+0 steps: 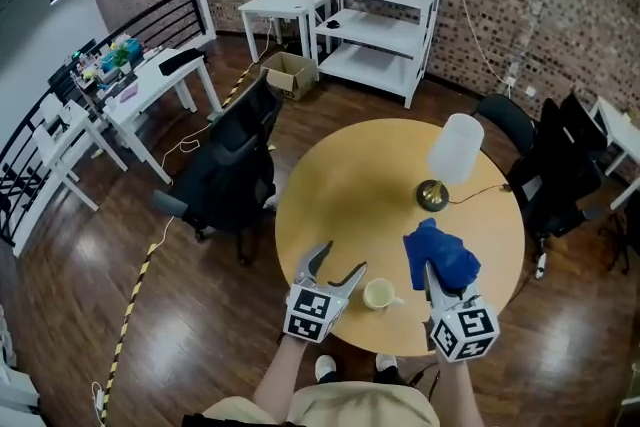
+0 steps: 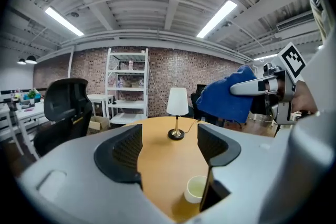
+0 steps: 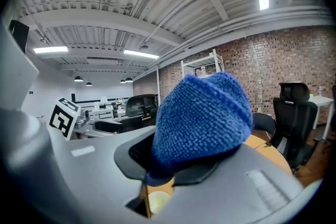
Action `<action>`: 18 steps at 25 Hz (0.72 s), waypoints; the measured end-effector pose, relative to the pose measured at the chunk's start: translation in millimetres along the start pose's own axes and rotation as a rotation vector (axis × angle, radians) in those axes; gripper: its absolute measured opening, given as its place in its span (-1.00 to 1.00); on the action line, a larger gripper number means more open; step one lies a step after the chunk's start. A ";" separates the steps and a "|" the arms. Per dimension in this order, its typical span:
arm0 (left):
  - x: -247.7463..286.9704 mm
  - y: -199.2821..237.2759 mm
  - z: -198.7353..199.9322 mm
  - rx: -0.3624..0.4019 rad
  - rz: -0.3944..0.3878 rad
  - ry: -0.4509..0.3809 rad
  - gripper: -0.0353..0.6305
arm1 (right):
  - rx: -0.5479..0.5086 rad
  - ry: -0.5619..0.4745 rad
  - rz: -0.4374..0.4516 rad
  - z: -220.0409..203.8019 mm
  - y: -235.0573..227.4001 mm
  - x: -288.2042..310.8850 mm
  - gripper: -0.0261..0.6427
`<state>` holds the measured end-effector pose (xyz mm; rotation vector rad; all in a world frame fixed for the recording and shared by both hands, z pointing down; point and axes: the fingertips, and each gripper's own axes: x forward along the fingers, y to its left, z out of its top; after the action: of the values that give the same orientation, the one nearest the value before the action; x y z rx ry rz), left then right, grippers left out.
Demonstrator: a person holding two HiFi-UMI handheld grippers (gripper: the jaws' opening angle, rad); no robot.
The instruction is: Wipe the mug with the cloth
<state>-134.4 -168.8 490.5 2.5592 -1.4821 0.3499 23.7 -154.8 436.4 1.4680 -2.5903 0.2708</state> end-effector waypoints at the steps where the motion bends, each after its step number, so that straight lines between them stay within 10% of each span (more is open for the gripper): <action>1: 6.3 -2.4 -9.4 -0.017 -0.029 0.031 0.08 | -0.003 0.022 0.015 -9.2 -1.5 0.0 -0.74; 18: 102.2 -65.5 -208.1 -0.131 -0.398 0.695 0.01 | 0.096 0.620 0.249 -254.9 10.2 -21.7 -0.74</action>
<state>-53.3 -168.0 717.4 2.2025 -0.7091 0.9190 36.9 -72.9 678.6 0.8827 -2.2495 0.7547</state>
